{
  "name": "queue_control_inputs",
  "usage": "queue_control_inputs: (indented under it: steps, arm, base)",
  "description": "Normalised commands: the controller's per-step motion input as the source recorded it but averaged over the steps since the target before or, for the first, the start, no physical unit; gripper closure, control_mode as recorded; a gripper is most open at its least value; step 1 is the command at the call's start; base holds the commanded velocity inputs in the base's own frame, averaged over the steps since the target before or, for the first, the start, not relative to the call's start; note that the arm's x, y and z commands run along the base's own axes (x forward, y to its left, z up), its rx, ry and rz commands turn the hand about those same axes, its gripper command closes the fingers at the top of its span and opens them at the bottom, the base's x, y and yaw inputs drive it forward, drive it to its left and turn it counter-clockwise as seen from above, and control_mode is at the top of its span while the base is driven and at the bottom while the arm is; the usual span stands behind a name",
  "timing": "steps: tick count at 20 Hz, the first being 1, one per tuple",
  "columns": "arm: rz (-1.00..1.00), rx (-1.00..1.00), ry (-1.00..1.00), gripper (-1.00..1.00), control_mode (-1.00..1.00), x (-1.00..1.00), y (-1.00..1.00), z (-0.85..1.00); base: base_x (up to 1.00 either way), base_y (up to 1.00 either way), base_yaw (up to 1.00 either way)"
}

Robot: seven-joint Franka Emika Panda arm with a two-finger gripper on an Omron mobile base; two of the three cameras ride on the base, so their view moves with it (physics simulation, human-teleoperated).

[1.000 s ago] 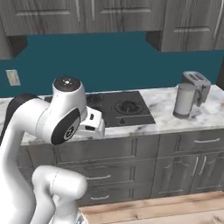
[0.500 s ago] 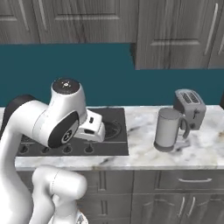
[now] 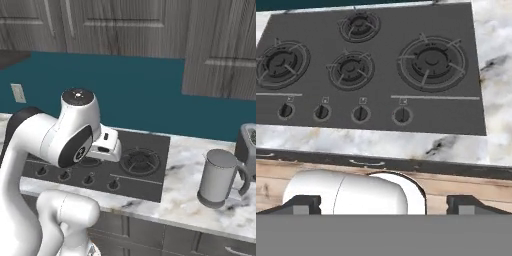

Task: Navigate to the stove.

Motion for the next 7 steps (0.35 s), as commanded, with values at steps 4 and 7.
queue_control_inputs:
  steps: [4,7]
  arm:
    - [0.0,0.0,0.0,-1.0,1.0,0.0,0.0,0.0]
    - [0.0,0.0,0.0,-1.0,1.0,0.0,0.0,0.0]
  base:
    - [0.71,0.8,0.54]
    - [0.84,0.17,0.53]
